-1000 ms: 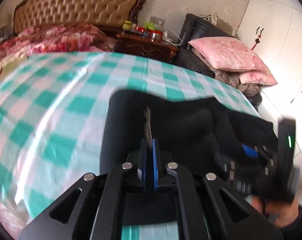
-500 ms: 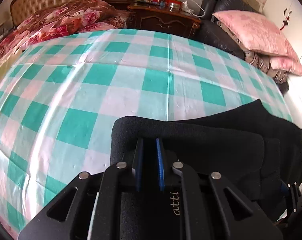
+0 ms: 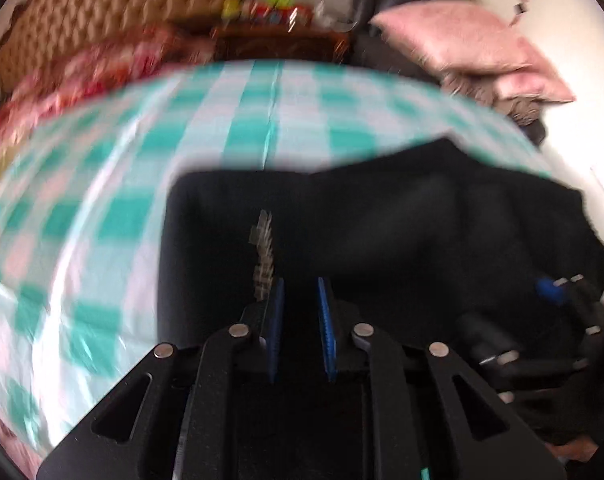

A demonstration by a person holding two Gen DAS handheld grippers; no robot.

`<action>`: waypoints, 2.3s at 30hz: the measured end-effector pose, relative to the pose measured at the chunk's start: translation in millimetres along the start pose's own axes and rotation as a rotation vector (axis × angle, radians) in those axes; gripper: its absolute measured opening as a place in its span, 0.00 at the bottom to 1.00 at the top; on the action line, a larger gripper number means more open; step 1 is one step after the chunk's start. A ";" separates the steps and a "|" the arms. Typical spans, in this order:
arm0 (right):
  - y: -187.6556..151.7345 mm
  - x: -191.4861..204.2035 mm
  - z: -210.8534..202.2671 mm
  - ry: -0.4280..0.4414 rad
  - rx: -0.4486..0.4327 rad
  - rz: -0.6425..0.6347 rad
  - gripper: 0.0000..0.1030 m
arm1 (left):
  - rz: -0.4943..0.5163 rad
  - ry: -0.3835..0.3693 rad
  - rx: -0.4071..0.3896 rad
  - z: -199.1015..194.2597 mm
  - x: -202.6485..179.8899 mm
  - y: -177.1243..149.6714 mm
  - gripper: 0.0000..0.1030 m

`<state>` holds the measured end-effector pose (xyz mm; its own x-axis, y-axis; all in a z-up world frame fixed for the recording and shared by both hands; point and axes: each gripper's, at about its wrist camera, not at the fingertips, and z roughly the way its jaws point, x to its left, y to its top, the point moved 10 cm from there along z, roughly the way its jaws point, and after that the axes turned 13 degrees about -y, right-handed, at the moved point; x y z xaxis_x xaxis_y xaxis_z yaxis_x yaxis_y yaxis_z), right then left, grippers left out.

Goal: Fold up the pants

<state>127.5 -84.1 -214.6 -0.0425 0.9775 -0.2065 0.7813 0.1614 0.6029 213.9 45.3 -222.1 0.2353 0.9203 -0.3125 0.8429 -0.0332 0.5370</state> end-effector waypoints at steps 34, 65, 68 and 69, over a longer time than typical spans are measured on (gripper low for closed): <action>72.3 9.1 57.5 0.002 0.086 -0.004 0.94 | -0.253 -0.155 -0.433 -97.9 55.7 -22.0 0.79; 75.8 2.0 48.4 -0.108 0.071 -0.025 0.95 | -0.333 -0.404 -0.253 -76.8 43.0 -77.5 0.36; 99.4 13.4 11.0 -0.071 0.015 -0.039 0.95 | -0.263 -0.320 -0.266 -85.3 31.7 -70.1 0.35; 107.9 24.4 -3.5 -0.038 0.005 -0.066 0.95 | -0.241 -0.294 -0.272 -88.1 27.7 -67.2 0.35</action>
<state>208.6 -42.3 -151.9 -0.0705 0.9589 -0.2749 0.7806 0.2246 0.5833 121.2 107.3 -197.8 0.2085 0.7381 -0.6416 0.7423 0.3078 0.5952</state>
